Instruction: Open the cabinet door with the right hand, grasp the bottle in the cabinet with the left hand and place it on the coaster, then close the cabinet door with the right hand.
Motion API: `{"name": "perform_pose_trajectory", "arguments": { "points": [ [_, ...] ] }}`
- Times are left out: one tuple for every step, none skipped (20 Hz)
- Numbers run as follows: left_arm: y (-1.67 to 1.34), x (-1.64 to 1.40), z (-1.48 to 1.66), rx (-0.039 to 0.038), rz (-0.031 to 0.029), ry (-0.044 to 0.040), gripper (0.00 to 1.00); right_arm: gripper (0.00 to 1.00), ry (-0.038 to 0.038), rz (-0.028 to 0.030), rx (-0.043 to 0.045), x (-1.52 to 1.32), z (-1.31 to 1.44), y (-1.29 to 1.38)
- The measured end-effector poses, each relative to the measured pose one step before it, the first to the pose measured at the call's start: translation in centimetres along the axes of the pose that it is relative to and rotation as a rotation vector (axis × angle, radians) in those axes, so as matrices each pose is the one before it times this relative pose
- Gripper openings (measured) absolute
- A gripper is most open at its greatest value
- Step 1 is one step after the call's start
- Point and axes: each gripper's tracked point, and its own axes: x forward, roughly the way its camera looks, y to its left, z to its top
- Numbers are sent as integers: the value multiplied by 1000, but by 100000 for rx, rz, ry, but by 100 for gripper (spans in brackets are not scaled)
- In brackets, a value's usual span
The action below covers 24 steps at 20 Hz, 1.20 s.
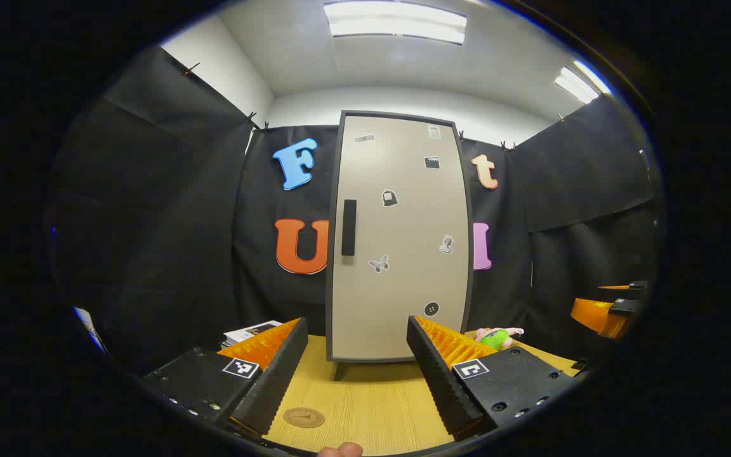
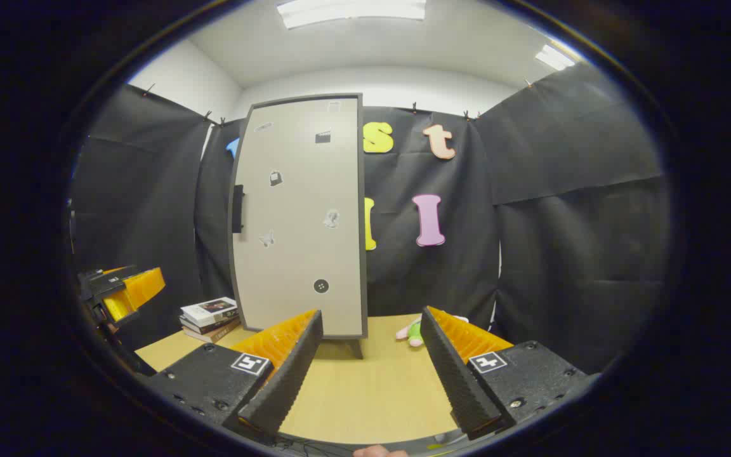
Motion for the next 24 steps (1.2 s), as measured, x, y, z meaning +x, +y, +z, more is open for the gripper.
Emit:
{"name": "perform_pose_trajectory", "arguments": {
  "points": [
    [-137, -52, 10, 509, -337, -111, 95, 99, 136, -206, -14, -82, -29, -33],
    [-74, 9, 34, 307, -324, -149, 95, 99, 45, -346, 49, -99, 16, -114],
    [-199, -11, -21, -456, -523, 200, 95, 99, -65, -269, 30, -44, 80, -97],
    [-86, 7, -101, -902, -509, 203, 95, 99, -102, -454, -39, -9, 70, -104],
    [-128, -17, 27, -439, -203, -98, 95, 99, -281, -267, -17, -71, 138, -86],
    [4, 49, 158, 70, -1, -37, 95, 99, -348, -368, -5, 61, 62, -46],
    [1, 17, -7, 283, 0, 33, 95, 99, -208, -156, 99, 13, 156, -38],
    [-38, 20, -78, 202, -170, 57, 95, 99, -126, -72, 210, 32, -15, 16],
    [-14, 8, -59, -15, -147, 173, 95, 99, -5, -80, 152, 11, 31, -6],
    [-67, -75, 34, -92, -212, 64, 95, 99, 270, -103, -56, 47, -231, 69],
    [29, -6, 20, 63, 125, -24, 95, 99, 302, 9, -24, 118, -106, 40],
    [110, 148, 91, 284, 298, -334, 95, 99, 175, 65, 166, 105, -55, 25],
    [49, 7, 169, 386, 258, -189, 95, 99, 210, 93, 234, -12, -109, 27],
    [15, -77, -35, 206, 104, -43, 95, 99, 121, 46, 217, 5, -56, 64],
    [5, -42, 51, -44, 139, -25, 95, 99, -4, -33, 148, 23, -36, -13],
    [158, 43, -82, -141, 226, -12, 95, 99, -107, -6, 56, -23, -36, 0],
    [63, 37, -82, -26, 161, 153, 95, 99, 179, 158, -368, 78, -20, 3],
    [43, -32, -24, 183, 89, 160, 95, 99, 385, -190, -945, 86, -166, -68],
    [51, -53, -15, 410, 184, 182, 95, 99, -22, -486, -749, 127, 77, -293],
    [-9, 15, 7, 500, 85, 241, 95, 99, 486, -122, -400, 140, -100, -194],
    [34, -1, -29, 353, 76, 189, 95, 99, 440, 355, 121, 134, 61, -29],
    [71, 19, -84, 71, 111, 93, 95, 99, -121, 510, 524, 224, 185, 5],
    [25, 40, -14, -209, -81, -44, 95, 96, -695, 722, 331, 186, 504, 12],
    [-75, 68, 27, -162, -27, 1, 95, 99, -1014, 832, -249, 209, 561, 128]
  ]
}}
